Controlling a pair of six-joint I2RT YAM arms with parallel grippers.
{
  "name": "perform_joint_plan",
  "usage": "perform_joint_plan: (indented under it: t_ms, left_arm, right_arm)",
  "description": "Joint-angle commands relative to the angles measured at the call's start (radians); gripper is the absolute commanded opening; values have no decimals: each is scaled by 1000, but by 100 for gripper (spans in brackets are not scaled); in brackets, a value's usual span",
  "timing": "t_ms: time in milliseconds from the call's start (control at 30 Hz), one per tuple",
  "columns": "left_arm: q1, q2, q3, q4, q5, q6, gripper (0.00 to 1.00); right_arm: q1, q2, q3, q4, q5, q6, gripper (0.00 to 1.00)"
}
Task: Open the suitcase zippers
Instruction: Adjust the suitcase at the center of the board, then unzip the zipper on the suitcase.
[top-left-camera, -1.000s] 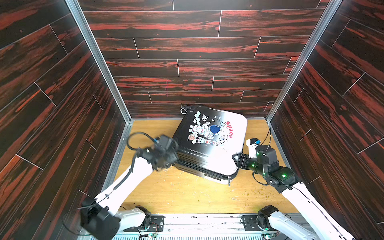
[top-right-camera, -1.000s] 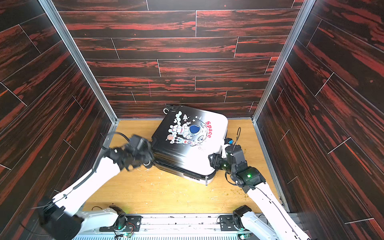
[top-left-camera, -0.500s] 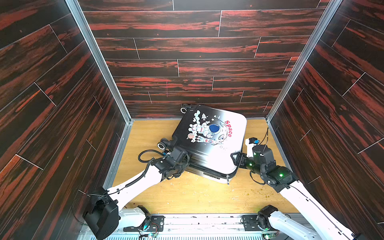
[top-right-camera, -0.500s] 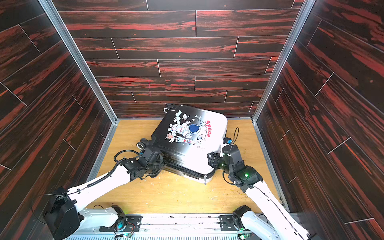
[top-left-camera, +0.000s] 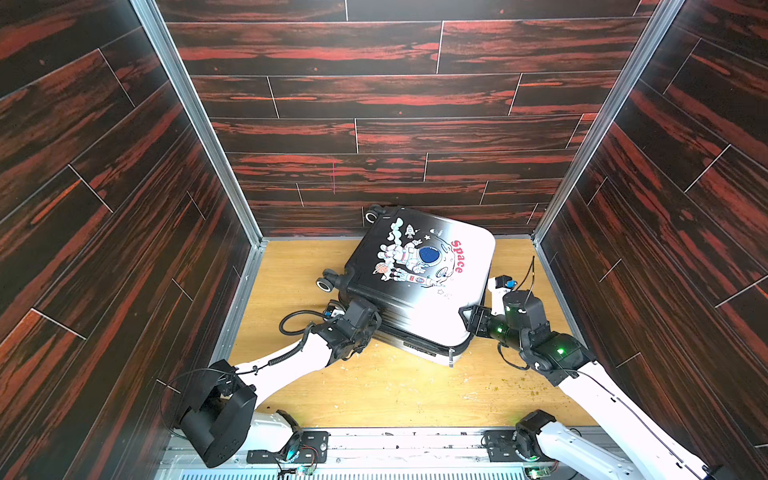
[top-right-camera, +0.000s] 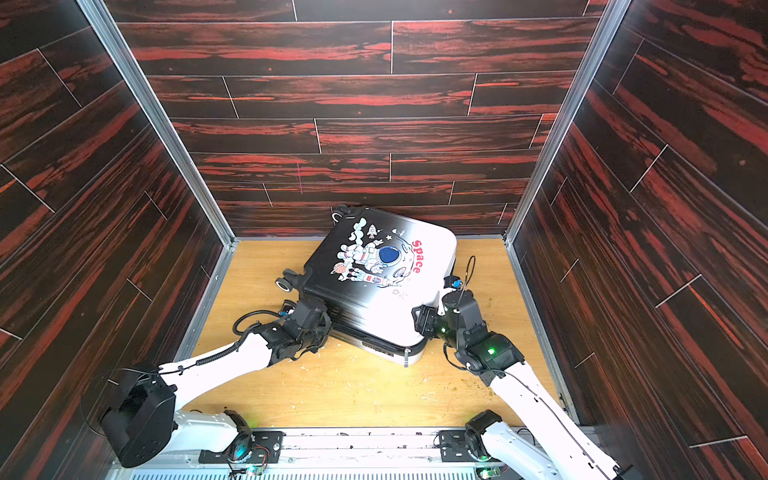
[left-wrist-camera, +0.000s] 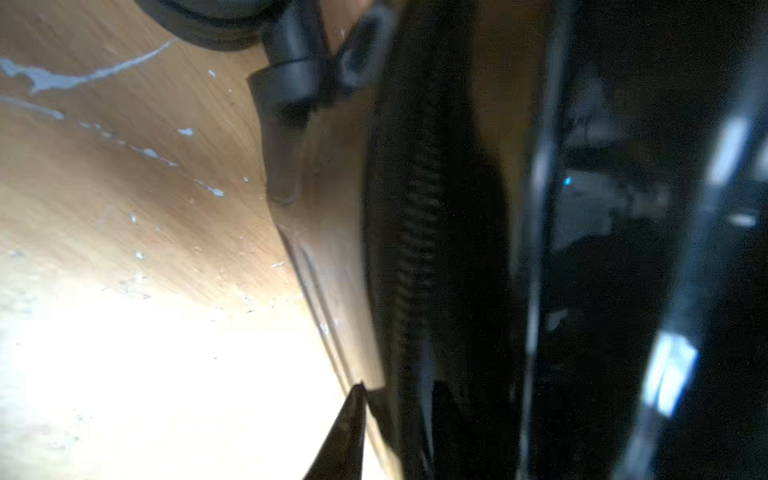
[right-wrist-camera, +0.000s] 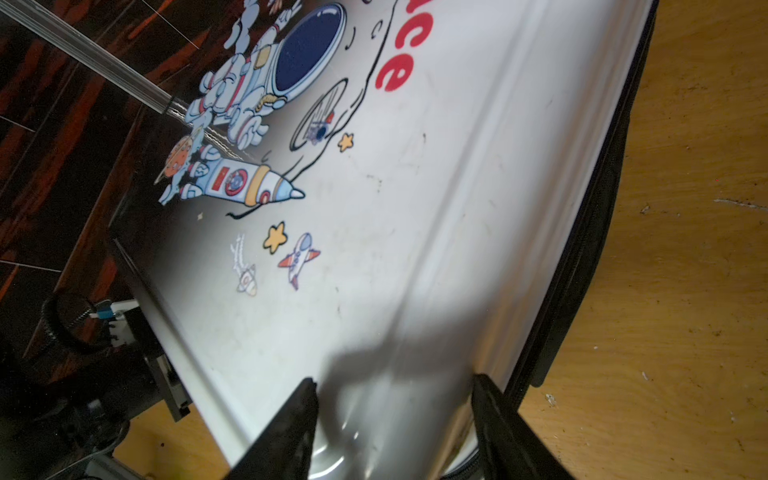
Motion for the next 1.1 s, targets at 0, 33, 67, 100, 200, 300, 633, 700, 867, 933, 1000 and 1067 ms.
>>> perform_joint_plan:
  t_ms: [0,33,67,100,200,300,633,700,867,933,1000,1067]
  left_arm:
    - [10,62,-59,-33,-53,-28,30]
    - [13,76,-51,-15,-44,-19,34]
    - [21,89,-38,-6,-31,-5,38]
    - [28,99,-20,-11,-21,5,38]
    - [50,102,14,-10,-4,11,6]
    - [70,78,42,-36,-26,-3,0]
    - [97,64,94,-76,-86,-46,0]
    - [97,73,92,-70,-81,-51,0]
    - [100,85,80,-50,-72,-53,0]
    - [101,87,77,-39,-68,-54,0]
    - [103,87,78,-39,-66,-53,0]
    - [103,85,74,-35,-65,-53,0]
  right_arm:
    - [31,-19,-38,-106,-18,-9,61]
    - [47,-28,-38,-107,-10,-18,61]
    - [76,-44,-43,-106,10,-29,60]
    - [112,-68,-53,-102,45,-42,60]
    - [230,-147,-93,-93,163,-73,61]
    - [330,-201,-135,-83,255,-107,61]
    - [552,-145,-260,30,355,87,62]
    - [587,-149,-287,54,359,159,63]
    - [635,-173,-355,60,384,372,65]
    - [635,-190,-391,112,375,404,65]
    - [634,-197,-404,128,389,421,67]
    - [630,-201,-418,168,387,417,69]
